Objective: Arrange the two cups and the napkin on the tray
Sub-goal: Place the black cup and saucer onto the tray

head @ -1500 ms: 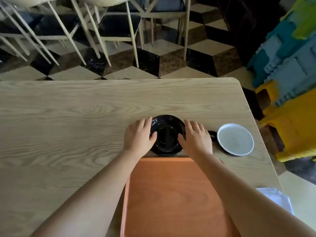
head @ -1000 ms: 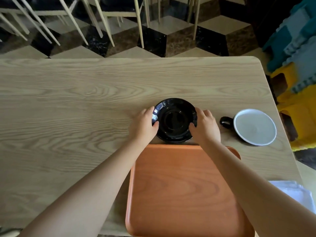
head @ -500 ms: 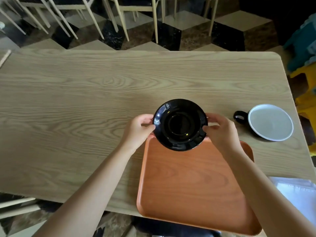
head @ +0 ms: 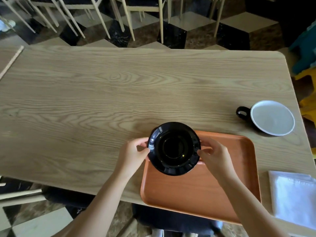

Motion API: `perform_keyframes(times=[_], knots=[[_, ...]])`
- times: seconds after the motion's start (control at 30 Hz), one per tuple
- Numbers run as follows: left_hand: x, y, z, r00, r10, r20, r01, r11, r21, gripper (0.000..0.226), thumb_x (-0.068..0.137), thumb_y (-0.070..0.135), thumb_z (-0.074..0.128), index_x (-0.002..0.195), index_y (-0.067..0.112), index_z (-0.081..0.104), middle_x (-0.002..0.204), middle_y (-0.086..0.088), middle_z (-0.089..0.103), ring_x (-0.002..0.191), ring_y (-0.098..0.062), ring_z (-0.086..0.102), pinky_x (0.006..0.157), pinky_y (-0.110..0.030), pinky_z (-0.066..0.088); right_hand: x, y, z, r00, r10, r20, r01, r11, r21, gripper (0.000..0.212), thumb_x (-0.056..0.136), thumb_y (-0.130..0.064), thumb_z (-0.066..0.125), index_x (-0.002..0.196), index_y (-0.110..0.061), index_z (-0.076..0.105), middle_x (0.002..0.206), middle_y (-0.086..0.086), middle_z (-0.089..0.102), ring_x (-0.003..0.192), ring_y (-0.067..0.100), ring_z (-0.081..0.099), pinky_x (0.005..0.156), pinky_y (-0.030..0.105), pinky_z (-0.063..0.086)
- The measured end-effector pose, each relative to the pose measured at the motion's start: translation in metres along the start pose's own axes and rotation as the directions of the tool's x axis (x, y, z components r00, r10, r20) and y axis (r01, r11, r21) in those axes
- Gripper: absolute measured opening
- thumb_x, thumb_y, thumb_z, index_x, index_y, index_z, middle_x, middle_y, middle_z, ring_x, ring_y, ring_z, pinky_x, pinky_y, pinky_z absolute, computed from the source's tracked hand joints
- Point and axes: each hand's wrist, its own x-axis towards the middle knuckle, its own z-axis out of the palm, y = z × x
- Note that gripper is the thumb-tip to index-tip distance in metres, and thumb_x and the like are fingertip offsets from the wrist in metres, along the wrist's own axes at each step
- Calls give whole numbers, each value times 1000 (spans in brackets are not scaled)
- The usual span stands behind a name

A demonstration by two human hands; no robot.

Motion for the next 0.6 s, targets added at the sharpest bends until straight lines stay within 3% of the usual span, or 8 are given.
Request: perform_keyframes(times=[0.2, 0.47, 0.6], knots=[[1, 2, 1, 999, -29, 44, 26, 998, 55, 32, 78, 2, 63, 93, 30, 64, 83, 9, 62, 45, -9, 66, 59, -5, 41, 0, 8, 1, 1000, 24, -11, -24, 1000, -19, 44, 75, 9, 54, 97, -27, 66, 91, 5, 68, 69, 16, 68, 56, 36, 60], [7, -1, -4, 989, -84, 123, 77, 995, 58, 31, 80, 5, 64, 106, 21, 60, 83, 7, 63, 52, -11, 69, 41, -16, 42, -3, 5, 1, 1000, 10, -26, -12, 997, -73, 41, 76, 8, 55, 102, -22, 65, 92, 2, 68, 69, 7, 67, 55, 27, 59], [7, 2, -6, 990, -78, 115, 58, 985, 164, 28, 81, 11, 65, 108, 18, 61, 83, 9, 66, 51, -7, 67, 54, -22, 46, -3, -2, -3, 1000, -15, 17, 18, 974, -227, 40, 75, 0, 60, 104, -26, 65, 87, -2, 68, 71, 18, 66, 65, 28, 52]])
